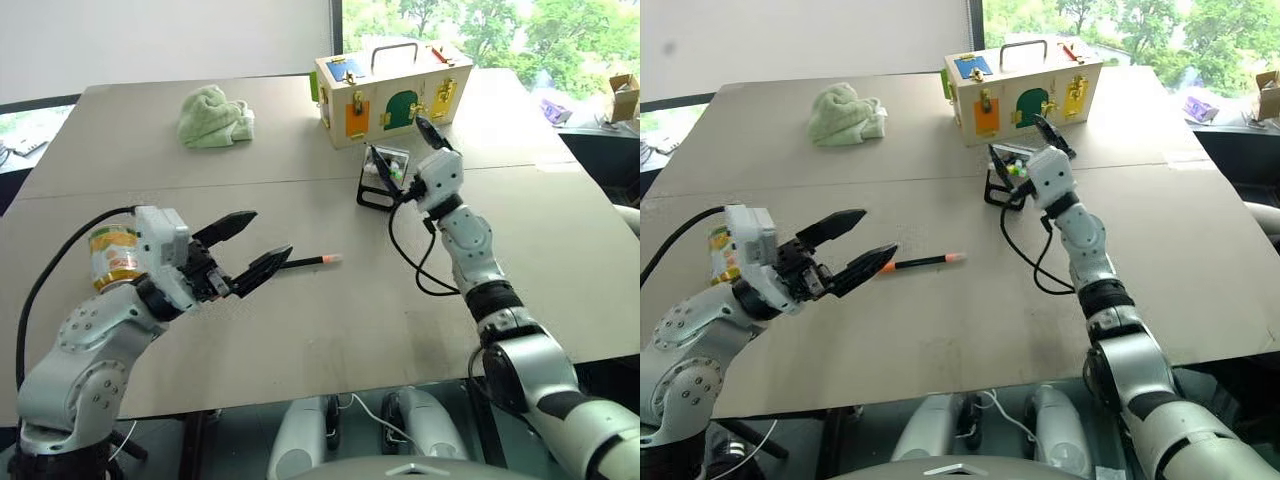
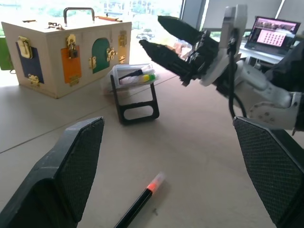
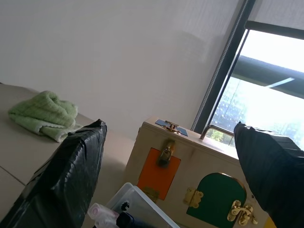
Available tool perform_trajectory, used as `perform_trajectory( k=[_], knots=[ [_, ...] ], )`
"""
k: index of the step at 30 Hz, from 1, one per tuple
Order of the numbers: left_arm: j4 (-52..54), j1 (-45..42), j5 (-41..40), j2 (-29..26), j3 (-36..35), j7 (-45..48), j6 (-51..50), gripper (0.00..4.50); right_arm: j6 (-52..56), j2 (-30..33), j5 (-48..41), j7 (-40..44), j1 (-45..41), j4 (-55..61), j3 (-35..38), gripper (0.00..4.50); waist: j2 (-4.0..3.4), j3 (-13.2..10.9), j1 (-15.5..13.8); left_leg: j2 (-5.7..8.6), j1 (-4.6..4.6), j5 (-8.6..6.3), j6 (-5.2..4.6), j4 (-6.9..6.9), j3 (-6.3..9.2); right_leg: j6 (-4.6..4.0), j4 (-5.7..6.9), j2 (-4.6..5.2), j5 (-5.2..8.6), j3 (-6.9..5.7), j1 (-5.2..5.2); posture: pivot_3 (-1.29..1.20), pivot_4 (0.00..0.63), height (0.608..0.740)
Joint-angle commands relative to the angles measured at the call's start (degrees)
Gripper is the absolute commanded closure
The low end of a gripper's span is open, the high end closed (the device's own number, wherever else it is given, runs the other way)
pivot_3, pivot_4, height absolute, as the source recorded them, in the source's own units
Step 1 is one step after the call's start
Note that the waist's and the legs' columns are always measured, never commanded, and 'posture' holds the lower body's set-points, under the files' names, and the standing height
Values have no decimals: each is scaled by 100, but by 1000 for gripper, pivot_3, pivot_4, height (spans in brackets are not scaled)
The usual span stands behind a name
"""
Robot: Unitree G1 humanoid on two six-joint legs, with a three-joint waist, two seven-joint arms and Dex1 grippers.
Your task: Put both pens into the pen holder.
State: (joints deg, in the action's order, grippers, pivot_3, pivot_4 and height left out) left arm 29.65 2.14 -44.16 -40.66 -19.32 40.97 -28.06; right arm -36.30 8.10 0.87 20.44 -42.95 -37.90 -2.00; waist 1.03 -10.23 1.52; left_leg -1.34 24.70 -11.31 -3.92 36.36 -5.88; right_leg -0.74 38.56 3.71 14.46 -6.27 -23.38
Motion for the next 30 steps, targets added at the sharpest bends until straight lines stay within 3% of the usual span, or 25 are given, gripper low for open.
perform_trajectory(
  k=[1,5,8,12,18,24,28,30],
  knots=[
    [-360,-238,723,-580,352,-46,-277,0,1472,320,-777,912,677,2102,-276,34,-1,-1,-43,-1,0,0,0,-1,1,0,3,-1,1,0,-1,0,150,740],
    [-930,-892,1076,-1296,1121,694,-620,0,3478,1237,-1705,1803,1712,4276,-469,34,-4,-4,-113,-3,2,-1,0,-1,-2,1,2,0,2,3,-5,0,150,740],
    [-1851,-1781,1650,-1442,1998,1333,-470,0,4932,2277,-2445,2318,2513,5706,-391,34,-22,-11,-239,2,6,-3,2,-1,8,18,-6,9,14,-10,-3,0,150,740],
    [-3272,-3076,2653,-1129,3053,2093,287,0,6033,3318,-2740,2497,3157,6736,-88,34,-18,-13,-211,-1,7,-17,22,-1,0,23,-15,9,16,-7,-5,0,150,740],
    [-4924,-4165,3776,-600,4079,2942,1327,0,7204,3828,-3338,2210,3648,7642,466,34,-11,-12,-231,-3,14,-3,-5,4,-3,23,-14,4,15,-8,-7,0,150,740],
    [-5259,-4257,4037,-380,4153,3459,1735,2723,7848,3705,-3664,1730,3897,7986,724,0,-5,-6,-244,-3,14,-4,-7,7,-2,24,-15,6,16,-8,-5,0,150,740],
    [-4750,-3855,3790,-463,3858,3579,1521,4376,8471,3111,-4416,1143,3727,7940,900,0,2,0,-217,-4,10,-5,-9,11,-1,25,-14,7,16,-6,-3,0,150,740],
    [-4170,-3508,3358,-456,3414,3499,1260,4462,8699,2712,-4624,870,3501,7723,749,0,2,0,-172,-6,9,-4,-8,10,-1,24,-13,7,16,-3,-4,0,150,740]
  ],
)
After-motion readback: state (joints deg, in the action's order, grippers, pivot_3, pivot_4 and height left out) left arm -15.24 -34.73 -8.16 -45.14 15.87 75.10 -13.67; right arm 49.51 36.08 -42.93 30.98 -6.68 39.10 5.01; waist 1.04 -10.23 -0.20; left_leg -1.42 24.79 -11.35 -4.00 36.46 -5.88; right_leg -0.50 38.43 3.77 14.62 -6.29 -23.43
